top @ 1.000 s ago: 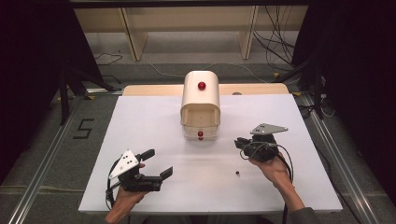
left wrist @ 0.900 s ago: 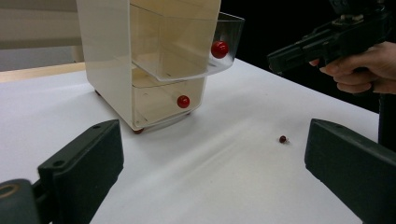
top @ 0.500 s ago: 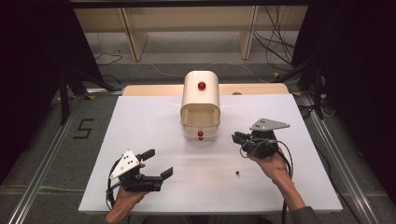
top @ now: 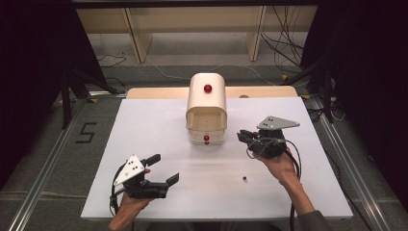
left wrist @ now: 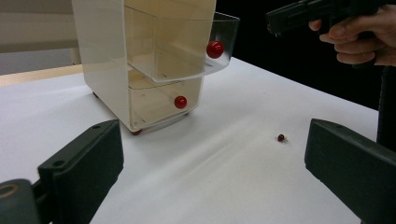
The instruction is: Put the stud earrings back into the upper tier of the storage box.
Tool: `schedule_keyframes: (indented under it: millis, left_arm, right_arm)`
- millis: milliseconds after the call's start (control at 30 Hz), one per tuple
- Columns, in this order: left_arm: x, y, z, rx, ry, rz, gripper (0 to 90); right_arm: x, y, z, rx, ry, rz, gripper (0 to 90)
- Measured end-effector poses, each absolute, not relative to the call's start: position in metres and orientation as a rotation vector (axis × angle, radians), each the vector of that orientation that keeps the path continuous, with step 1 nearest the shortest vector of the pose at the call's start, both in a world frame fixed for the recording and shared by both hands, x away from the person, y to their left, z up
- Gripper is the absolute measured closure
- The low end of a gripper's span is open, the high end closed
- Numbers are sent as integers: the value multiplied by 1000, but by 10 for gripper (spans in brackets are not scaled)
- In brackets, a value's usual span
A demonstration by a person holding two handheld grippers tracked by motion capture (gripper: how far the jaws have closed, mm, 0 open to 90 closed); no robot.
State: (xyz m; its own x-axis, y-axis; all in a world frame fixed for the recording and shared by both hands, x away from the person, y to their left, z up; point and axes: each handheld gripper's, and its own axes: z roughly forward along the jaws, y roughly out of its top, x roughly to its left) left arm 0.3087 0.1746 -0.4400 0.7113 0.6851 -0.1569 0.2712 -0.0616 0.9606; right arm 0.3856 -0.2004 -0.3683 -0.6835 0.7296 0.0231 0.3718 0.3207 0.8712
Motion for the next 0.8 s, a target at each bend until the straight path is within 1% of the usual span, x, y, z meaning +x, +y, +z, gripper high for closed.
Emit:
schedule_keyframes:
  millis: [467,800]
  left_arm:
    - [307,176,-438,1635,791,421,40]
    - [307,177,-438,1630,791,432,39]
  right_arm:
    - [382,-195,-347,949,2186,1359,801]
    - [389,-179,-338,927,2195,1380,802]
